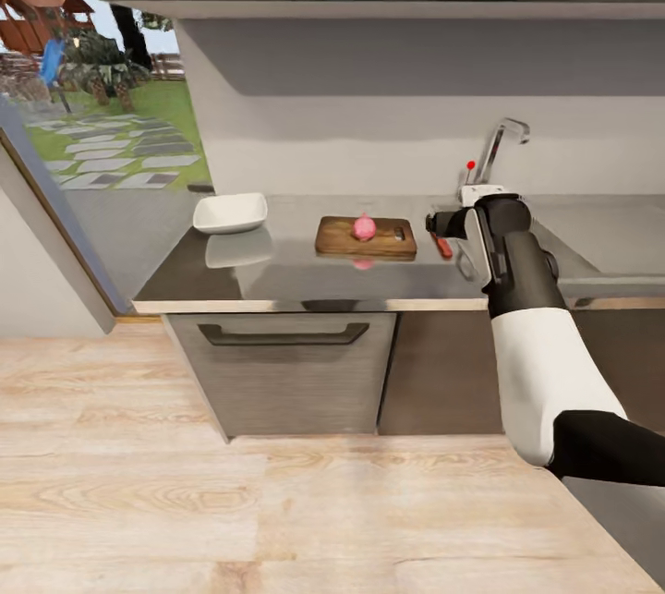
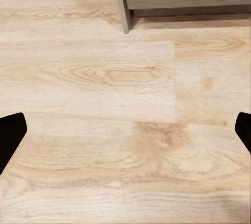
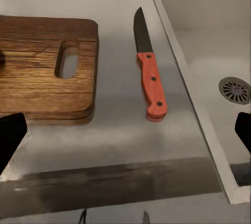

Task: In the kitchen, take the Vidalia onion out of the sink, dice it on the chopping board with the paring knife, put the diced onion into the bowl on the countertop, then place both the paring knife and the chopping board into the sink.

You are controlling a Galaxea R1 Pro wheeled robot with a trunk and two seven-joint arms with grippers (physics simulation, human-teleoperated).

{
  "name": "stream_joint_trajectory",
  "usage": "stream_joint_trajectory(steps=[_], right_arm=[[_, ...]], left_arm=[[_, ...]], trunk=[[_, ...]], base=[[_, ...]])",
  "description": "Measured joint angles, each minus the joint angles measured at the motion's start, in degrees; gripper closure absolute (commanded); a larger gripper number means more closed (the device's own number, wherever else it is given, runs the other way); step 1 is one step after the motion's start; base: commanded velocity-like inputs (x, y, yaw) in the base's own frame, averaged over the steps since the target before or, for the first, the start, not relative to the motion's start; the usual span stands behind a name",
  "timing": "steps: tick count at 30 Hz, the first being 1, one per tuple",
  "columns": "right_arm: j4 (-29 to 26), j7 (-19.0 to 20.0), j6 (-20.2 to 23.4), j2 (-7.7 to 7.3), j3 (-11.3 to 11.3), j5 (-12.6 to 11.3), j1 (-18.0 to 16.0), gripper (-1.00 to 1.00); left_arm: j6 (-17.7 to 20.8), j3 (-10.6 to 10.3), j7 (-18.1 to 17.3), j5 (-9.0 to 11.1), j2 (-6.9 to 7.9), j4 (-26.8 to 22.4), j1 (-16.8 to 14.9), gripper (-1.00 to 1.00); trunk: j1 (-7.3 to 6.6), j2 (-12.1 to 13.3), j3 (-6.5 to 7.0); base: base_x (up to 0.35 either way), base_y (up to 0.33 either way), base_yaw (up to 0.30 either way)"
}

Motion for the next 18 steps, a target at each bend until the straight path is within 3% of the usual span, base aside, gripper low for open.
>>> stream_joint_trajectory(steps=[9, 15, 18], right_arm=[[1.5, 1.5, -0.2, -0.19, 0.0, 0.0, -0.8, -1.0], [1.4, 1.6, -1.6, -3.81, -0.4, 0.1, -0.9, -1.0], [1.1, 1.7, -1.9, -4.59, -0.7, 0.0, -0.9, -1.0]], left_arm=[[0.4, 0.0, -0.1, -0.1, 0.08, 4.5, 0.0, -1.0], [0.4, 0.2, 0.2, 0.1, 3.63, 4.9, 0.0, -1.0], [0.4, 0.1, 0.2, 0.2, 4.6, 4.9, 0.0, -1.0]], trunk=[[0.03, 0.0, 0.0], [0.0, 0.0, 0.0], [0.0, 0.0, 0.0]], base=[[0.066, 0.034, 0.0], [0.204, 0.001, 0.0], [0.243, 0.0, 0.0]])
